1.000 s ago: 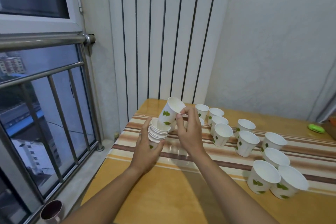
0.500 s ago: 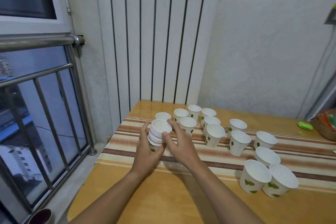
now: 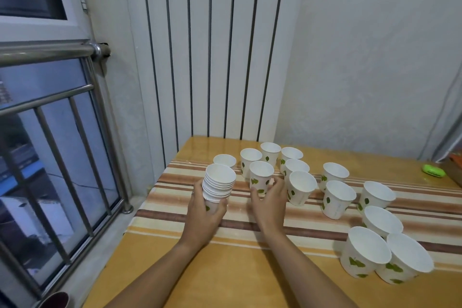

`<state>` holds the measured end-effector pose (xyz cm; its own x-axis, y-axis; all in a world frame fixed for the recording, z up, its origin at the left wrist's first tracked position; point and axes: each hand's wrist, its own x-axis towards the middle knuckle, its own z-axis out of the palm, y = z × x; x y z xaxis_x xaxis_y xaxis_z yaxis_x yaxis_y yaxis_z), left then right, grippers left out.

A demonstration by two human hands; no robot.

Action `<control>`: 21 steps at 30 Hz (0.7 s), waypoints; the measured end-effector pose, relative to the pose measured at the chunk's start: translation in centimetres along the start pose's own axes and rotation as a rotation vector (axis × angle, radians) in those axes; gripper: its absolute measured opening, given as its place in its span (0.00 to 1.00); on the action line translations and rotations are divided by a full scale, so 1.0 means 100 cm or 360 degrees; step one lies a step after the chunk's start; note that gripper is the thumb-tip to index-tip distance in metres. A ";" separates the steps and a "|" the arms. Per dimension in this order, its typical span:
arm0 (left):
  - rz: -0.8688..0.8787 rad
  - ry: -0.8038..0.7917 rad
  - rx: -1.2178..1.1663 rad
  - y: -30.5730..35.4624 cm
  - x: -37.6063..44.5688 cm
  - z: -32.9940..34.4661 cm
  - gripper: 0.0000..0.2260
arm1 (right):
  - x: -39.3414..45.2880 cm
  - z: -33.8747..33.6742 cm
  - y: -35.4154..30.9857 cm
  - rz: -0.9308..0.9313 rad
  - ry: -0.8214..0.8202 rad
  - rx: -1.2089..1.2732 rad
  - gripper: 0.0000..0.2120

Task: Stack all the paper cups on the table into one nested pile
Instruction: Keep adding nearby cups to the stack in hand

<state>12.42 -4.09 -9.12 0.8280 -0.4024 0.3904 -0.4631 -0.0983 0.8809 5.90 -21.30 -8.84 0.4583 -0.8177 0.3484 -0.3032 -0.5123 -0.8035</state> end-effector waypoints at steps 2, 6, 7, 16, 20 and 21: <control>0.0001 0.0005 -0.0006 -0.002 0.001 0.000 0.22 | 0.007 0.007 0.006 0.0082 -0.0055 0.0026 0.32; 0.0011 -0.0004 -0.0013 -0.002 0.002 0.000 0.22 | 0.020 0.016 0.010 0.0187 -0.0134 -0.0002 0.35; 0.0013 -0.0006 -0.0013 -0.002 0.002 -0.001 0.22 | 0.023 0.017 0.010 0.0187 -0.0134 -0.0017 0.34; 0.0036 0.0012 -0.0015 -0.002 -0.001 -0.003 0.21 | 0.011 0.004 -0.008 0.0101 -0.0197 0.0216 0.24; 0.0019 -0.0008 -0.0012 0.005 -0.003 -0.004 0.23 | 0.000 -0.014 -0.033 -0.0053 -0.0171 0.0466 0.22; 0.0019 -0.0014 -0.0011 0.007 -0.003 -0.004 0.24 | -0.001 -0.019 -0.041 -0.0090 -0.0156 0.0517 0.22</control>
<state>11.94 -3.65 -8.53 0.8197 -0.4116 0.3984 -0.4705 -0.0871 0.8781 5.55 -19.59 -4.67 0.5499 -0.7530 0.3614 -0.0003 -0.4329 -0.9015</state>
